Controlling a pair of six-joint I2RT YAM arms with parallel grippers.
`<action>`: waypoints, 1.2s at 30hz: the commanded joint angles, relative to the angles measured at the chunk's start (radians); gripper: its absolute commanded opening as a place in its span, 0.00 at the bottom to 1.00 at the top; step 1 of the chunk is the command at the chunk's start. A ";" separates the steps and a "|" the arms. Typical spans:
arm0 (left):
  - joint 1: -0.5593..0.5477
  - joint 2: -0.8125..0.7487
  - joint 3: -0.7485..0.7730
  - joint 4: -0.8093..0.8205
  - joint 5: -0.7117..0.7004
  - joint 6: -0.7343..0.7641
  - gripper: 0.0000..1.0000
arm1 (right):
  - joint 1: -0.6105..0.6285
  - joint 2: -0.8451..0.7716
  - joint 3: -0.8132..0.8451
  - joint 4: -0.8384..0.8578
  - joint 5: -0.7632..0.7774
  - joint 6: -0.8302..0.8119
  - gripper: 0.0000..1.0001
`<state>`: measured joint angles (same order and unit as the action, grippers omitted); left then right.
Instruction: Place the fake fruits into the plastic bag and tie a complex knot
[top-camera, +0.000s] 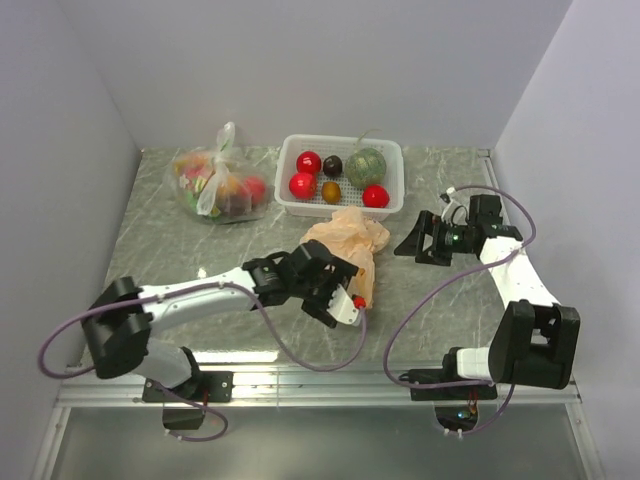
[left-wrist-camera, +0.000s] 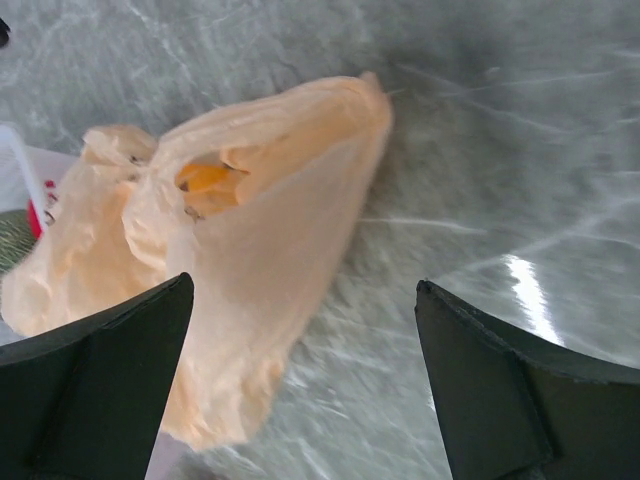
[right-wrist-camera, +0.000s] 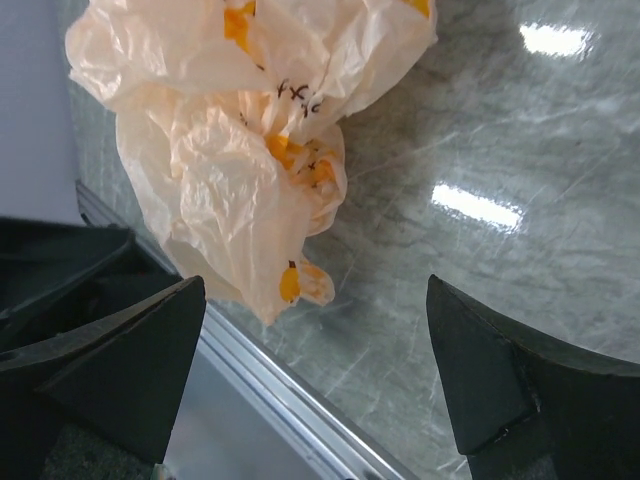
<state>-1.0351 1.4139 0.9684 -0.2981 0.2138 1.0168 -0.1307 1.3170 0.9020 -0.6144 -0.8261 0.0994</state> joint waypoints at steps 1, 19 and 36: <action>-0.006 0.086 0.024 0.175 -0.065 0.106 0.99 | -0.001 0.001 -0.017 0.013 -0.036 -0.004 0.97; 0.107 0.030 0.332 0.010 0.068 -0.576 0.00 | -0.027 -0.019 -0.040 0.037 -0.140 -0.086 0.96; 0.279 -0.026 0.322 0.114 0.190 -1.009 0.00 | 0.238 -0.217 -0.089 0.292 -0.189 0.054 1.00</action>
<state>-0.7761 1.4136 1.2850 -0.2447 0.3649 0.1036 0.0727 1.1099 0.8238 -0.3889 -1.0000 0.1272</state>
